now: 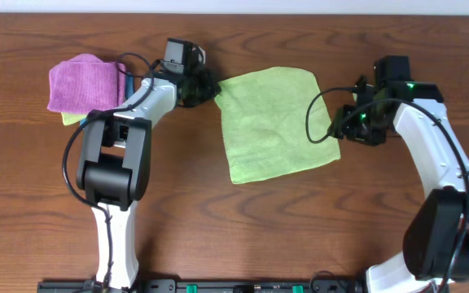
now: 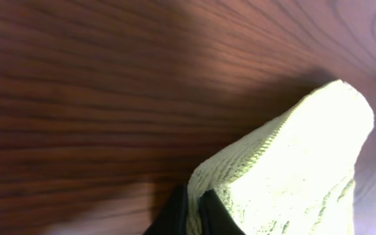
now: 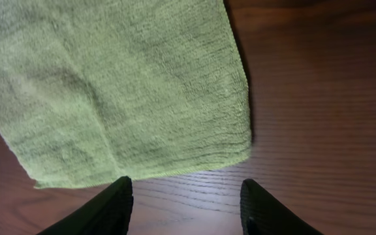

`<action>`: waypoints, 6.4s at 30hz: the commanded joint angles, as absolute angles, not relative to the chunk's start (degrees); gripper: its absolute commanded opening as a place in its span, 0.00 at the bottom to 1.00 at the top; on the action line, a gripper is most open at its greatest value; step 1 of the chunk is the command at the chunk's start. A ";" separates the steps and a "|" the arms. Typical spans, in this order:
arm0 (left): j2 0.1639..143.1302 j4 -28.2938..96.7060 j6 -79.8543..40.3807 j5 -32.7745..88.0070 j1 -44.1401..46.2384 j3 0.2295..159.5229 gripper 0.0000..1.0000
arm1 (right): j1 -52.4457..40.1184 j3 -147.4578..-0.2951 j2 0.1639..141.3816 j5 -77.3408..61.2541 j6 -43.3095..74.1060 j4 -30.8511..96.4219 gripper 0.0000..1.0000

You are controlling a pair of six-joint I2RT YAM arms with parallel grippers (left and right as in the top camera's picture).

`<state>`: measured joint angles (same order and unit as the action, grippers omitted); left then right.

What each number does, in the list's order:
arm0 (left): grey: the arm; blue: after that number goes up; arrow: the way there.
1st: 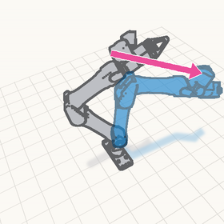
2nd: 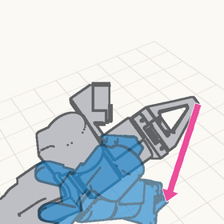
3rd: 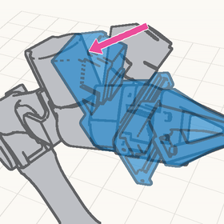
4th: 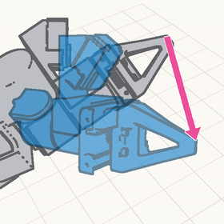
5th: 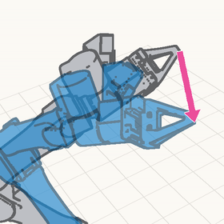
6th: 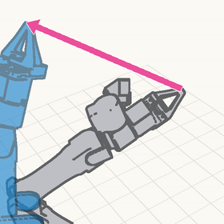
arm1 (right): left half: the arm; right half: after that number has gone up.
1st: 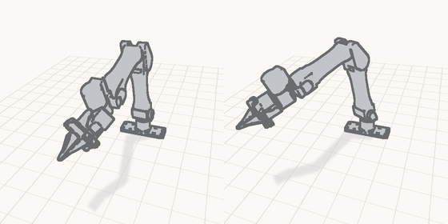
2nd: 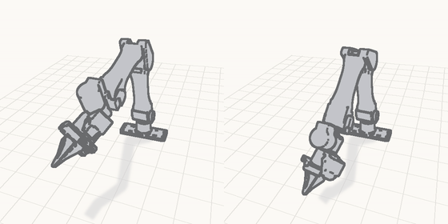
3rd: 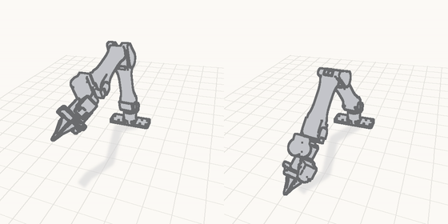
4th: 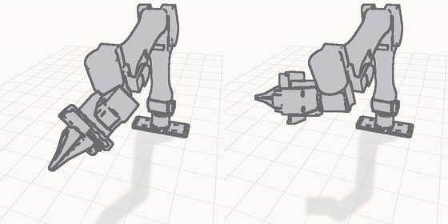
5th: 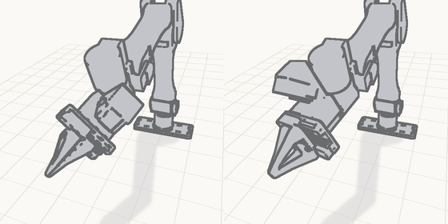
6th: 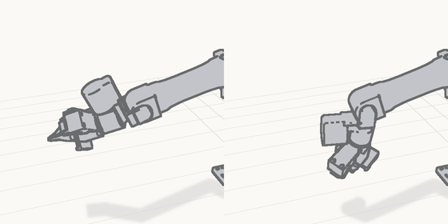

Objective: Fold the cloth

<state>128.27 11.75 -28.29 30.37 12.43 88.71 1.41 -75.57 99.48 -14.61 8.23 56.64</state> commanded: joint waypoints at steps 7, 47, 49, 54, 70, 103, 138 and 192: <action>129.54 11.99 -26.94 29.67 9.91 92.07 0.95 | 0.03 -75.26 99.00 -14.83 7.25 54.83 0.56; 84.79 37.91 -54.02 23.77 20.88 64.71 0.95 | 11.33 -68.47 98.13 -18.94 3.95 54.02 0.61; 83.64 35.31 -56.86 23.77 21.67 61.65 0.95 | 12.01 -67.55 98.13 -20.23 3.70 53.01 0.62; 83.24 28.75 -64.10 23.83 23.70 54.89 0.95 | 12.84 -65.19 98.15 -22.59 3.33 50.63 0.64; 83.61 6.13 -75.96 23.59 24.08 37.78 0.95 | 12.69 -58.28 98.15 -27.51 8.08 38.85 0.63; 96.27 -11.64 -86.43 25.50 28.97 35.35 0.95 | 8.60 -58.28 101.65 -26.79 12.21 35.09 0.56; 99.37 -11.86 -86.30 24.86 30.87 35.35 0.51 | 8.54 -58.28 105.03 -26.74 12.84 33.85 0.53; 99.24 -11.73 -64.27 55.92 20.36 35.55 0.06 | 5.96 -58.28 93.27 -21.15 12.60 54.26 0.02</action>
<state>98.70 -11.92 -66.19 52.05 20.62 35.81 7.07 -58.43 95.07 -21.85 13.19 53.25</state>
